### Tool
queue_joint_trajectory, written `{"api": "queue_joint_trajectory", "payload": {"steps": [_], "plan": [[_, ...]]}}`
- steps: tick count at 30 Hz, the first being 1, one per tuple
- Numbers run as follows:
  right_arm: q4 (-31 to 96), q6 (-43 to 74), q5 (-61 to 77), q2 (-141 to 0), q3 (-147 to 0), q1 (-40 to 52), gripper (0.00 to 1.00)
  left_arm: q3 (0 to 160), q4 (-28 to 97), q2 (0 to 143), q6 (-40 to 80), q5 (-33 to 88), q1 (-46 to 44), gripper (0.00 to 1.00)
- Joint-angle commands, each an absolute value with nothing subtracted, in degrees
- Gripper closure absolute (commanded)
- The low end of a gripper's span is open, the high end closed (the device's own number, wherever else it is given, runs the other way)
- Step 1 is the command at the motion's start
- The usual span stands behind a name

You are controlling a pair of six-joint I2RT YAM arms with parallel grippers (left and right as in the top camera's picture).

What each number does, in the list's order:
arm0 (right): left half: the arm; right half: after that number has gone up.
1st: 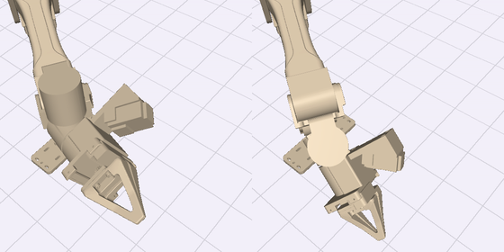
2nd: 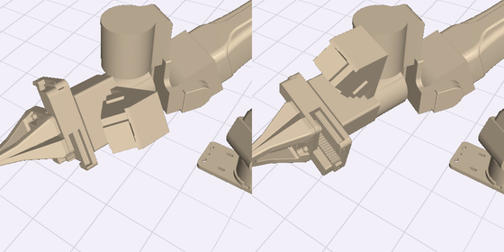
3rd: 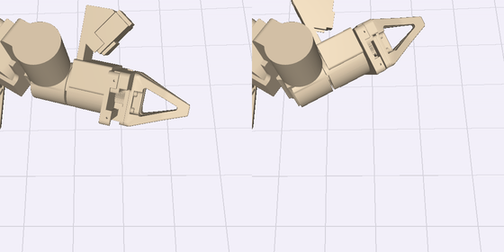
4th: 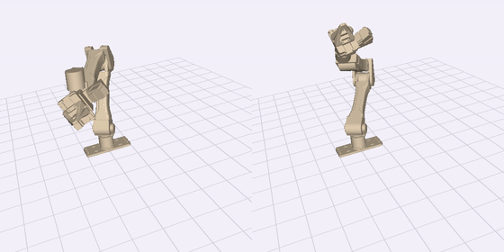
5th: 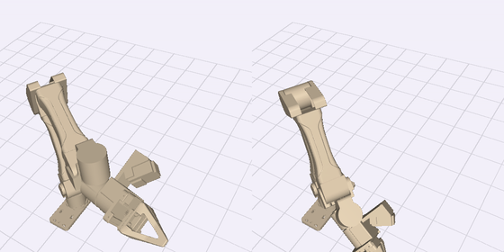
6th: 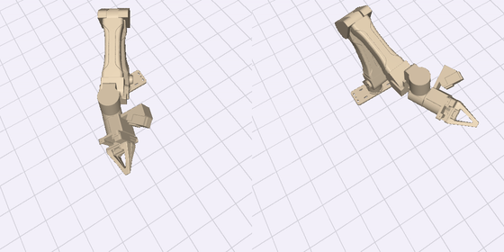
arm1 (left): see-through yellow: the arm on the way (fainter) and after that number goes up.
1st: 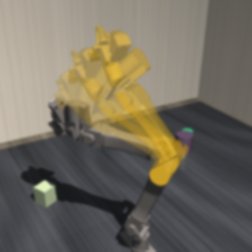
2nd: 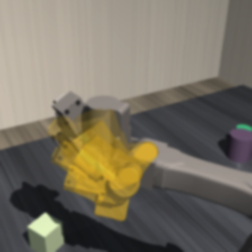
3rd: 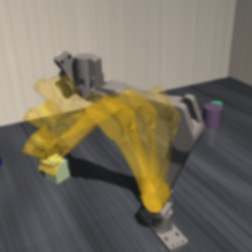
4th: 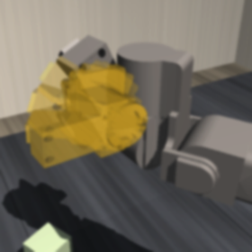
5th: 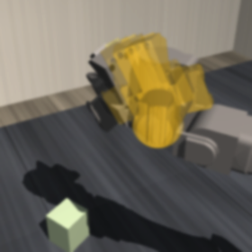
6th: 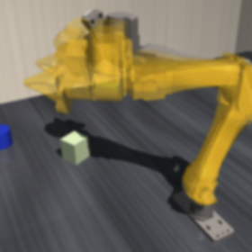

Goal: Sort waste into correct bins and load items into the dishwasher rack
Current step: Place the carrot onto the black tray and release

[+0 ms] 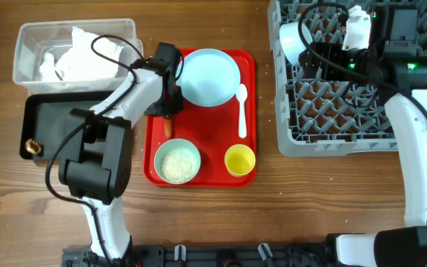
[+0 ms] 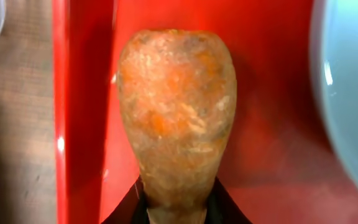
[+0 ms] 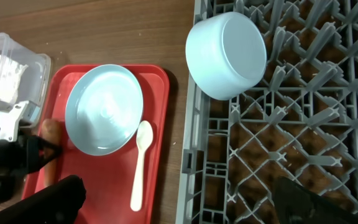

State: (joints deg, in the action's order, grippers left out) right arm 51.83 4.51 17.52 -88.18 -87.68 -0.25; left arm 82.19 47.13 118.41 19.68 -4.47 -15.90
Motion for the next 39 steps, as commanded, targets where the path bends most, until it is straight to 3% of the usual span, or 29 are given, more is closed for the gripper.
{"api": "queue_joint_trajectory", "payload": {"steps": [1,6,10,15,18,21,24,27,30,33,36,39], "plan": [[51.7,4.9,16.8,-88.9,-87.6,0.1,0.0,85.9,49.9,111.2,19.7,-4.4,-15.5,0.84],[52.4,4.6,16.8,-88.9,-87.6,0.1,0.0,88.9,53.1,98.0,19.8,-5.5,-15.5,0.84],[52.3,4.6,16.8,-88.9,-87.6,0.1,0.0,88.8,58.7,87.6,22.9,-15.5,-13.0,0.83],[52.1,4.6,16.8,-88.9,-87.6,0.1,0.0,87.1,67.1,87.2,33.3,-23.2,1.9,0.82],[52.1,4.6,16.8,-88.9,-87.6,0.1,0.0,80.5,62.8,89.5,38.4,-19.5,11.2,0.82],[52.1,4.7,16.8,-88.9,-87.6,0.1,0.0,73.4,55.5,92.1,38.4,-14.3,14.9,0.82],[52.6,4.7,16.8,-88.9,-87.6,0.1,0.0,66.3,47.3,95.8,38.4,-14.4,15.7,0.69],[53.1,4.7,16.8,-88.9,-87.6,0.1,0.0,63.9,42.6,100.5,38.4,-14.4,15.7,0.67],[53.5,4.7,16.8,-88.9,-87.6,0.1,0.0,63.9,42.6,101.8,38.4,-14.4,15.7,0.43],[53.4,4.6,16.8,-88.9,-87.6,0.1,0.0,67.0,46.3,98.9,36.3,-13.6,15.7,0.27],[53.2,4.7,16.8,-88.9,-87.6,0.1,0.0,76.7,53.4,91.9,18.6,7.6,13.8,0.16],[53.2,4.7,16.8,-88.9,-87.6,0.1,0.0,77.8,57.1,86.8,13.6,11.3,1.8,0.16]]}}
